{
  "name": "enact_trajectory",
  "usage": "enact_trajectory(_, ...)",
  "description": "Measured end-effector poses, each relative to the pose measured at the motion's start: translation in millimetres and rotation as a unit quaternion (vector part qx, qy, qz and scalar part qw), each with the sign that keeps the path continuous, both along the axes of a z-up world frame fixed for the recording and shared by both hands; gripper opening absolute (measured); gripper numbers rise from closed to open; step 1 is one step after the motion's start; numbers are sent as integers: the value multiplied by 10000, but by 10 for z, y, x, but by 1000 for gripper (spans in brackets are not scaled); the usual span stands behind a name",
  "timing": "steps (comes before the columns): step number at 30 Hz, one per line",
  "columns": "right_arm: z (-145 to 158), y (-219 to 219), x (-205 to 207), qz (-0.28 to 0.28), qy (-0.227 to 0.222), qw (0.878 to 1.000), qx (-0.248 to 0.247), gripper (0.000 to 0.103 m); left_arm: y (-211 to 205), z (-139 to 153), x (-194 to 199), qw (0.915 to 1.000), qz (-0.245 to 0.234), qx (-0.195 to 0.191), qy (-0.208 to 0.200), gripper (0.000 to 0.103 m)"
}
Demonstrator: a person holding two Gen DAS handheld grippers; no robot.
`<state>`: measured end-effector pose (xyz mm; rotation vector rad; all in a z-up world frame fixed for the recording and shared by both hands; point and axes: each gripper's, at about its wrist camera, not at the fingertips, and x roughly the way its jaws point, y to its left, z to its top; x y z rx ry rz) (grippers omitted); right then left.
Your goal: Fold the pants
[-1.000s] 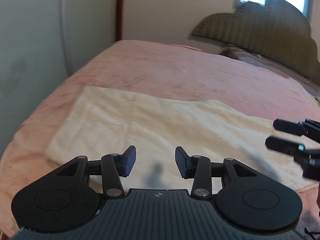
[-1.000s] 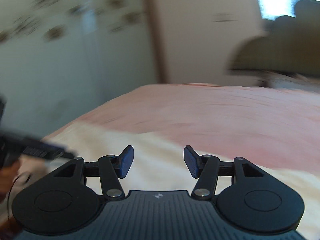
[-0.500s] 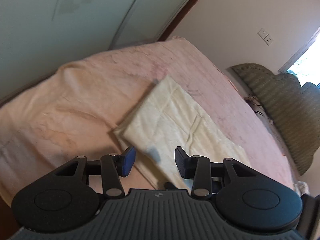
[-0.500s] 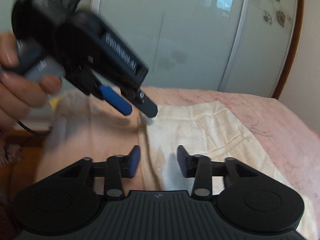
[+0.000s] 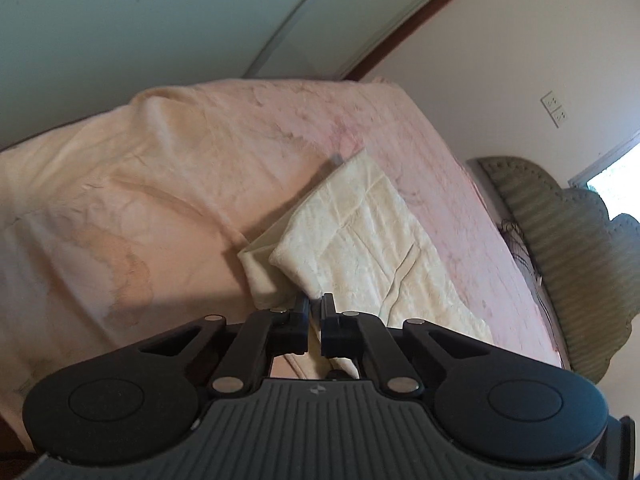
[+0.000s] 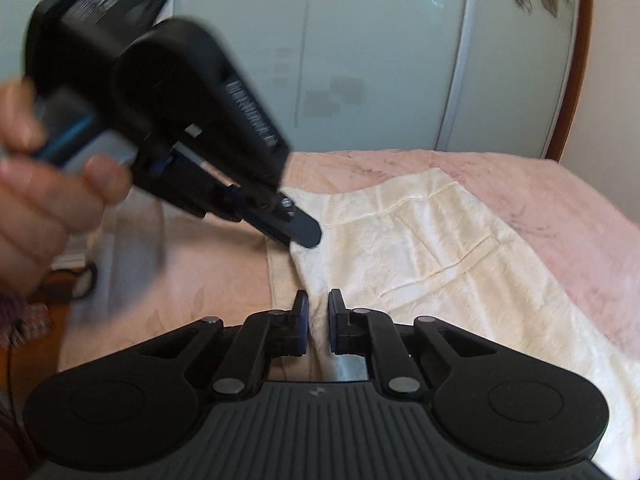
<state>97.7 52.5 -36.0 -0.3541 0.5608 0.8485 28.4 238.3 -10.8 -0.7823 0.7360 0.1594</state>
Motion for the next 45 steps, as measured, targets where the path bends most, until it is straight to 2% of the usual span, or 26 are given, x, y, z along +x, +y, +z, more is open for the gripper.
enact_trajectory(4,49,88,-26,109,99,9996,232,10,-53,130,-117,9986,132,491,-113,5)
enact_trajectory(6,20,125,-44,70,134,9994,319,10,-90,96,-74,9971,114,744,51,5)
enact_trajectory(8,-69,104,29,-41,407,9985,364,13,-113,-11,-9,9961,151,810,301,5)
enact_trajectory(11,66,-271,17,-249,787,9921,946,14,-173,21,-7,9939,109,1068,254,6)
enact_trajectory(14,324,-931,-148,-810,397,9890,1171,15,-242,83,26,9902,5,1353,346,7)
enact_trajectory(15,381,-1196,-220,-1121,276,9868,1135,20,-251,106,30,9894,-5,1409,363,9)
enact_trajectory(16,412,-1458,-277,-1449,207,9833,1085,34,-262,134,26,9885,30,1462,385,11)
enact_trajectory(17,418,-1724,-337,-1811,163,9780,1019,45,-276,162,24,9875,98,1524,386,14)
enact_trajectory(18,399,-2015,-427,-2231,103,9703,931,62,-293,200,5,9860,171,1618,371,17)
enact_trajectory(20,295,-2514,-604,-2962,118,9514,839,65,-340,297,-27,9794,408,1945,348,25)
enact_trajectory(23,19,-3127,-898,-3713,778,9231,629,65,-485,467,-33,9622,780,2600,242,25)
enact_trajectory(24,-41,-3295,-1056,-3963,794,9122,679,64,-548,513,-20,9604,741,2682,158,25)
enact_trajectory(26,-51,-3652,-1418,-4430,688,8840,1327,63,-749,603,64,9612,366,2735,-3,25)
enact_trajectory(27,-15,-3879,-1616,-4696,605,8624,1789,63,-917,631,132,9610,17,2762,-93,25)
enact_trajectory(28,21,-4100,-1805,-5008,481,8356,2207,63,-1065,644,182,9601,-268,2776,-189,25)
enact_trajectory(31,33,-4690,-2308,-5850,212,7520,3031,65,-1712,646,348,9464,-1467,2826,-541,28)
enact_trajectory(32,4,-4865,-2435,-6069,255,7265,3213,65,-1932,635,390,9384,-1897,2820,-629,30)
enact_trajectory(33,-18,-5051,-2579,-6248,268,7009,3429,65,-2197,606,422,9251,-2431,2825,-733,34)
enact_trajectory(34,-64,-5157,-2665,-6335,226,6826,3637,65,-2403,585,433,9139,-2807,2814,-822,38)
enact_trajectory(35,-104,-5261,-2730,-6363,227,6702,3813,65,-2676,542,428,8967,-3272,2835,-920,45)
enact_trajectory(37,-207,-5436,-2779,-6421,302,6486,4077,65,-3112,476,385,8629,-3953,2955,-1086,46)
enact_trajectory(38,-260,-5483,-2781,-6473,291,6370,4176,65,-3335,436,342,8433,-4278,3025,-1197,46)
enact_trajectory(41,-411,-5630,-2760,-6393,305,6158,4595,64,-3910,282,144,7845,-5095,3216,-1469,47)
enact_trajectory(43,-457,-5697,-2705,-6417,309,6126,4605,62,-4185,150,47,7525,-5521,3241,-1548,47)
enact_trajectory(45,-487,-5735,-2650,-6493,301,6095,4540,56,-4419,28,-67,7257,-5884,3192,-1589,48)
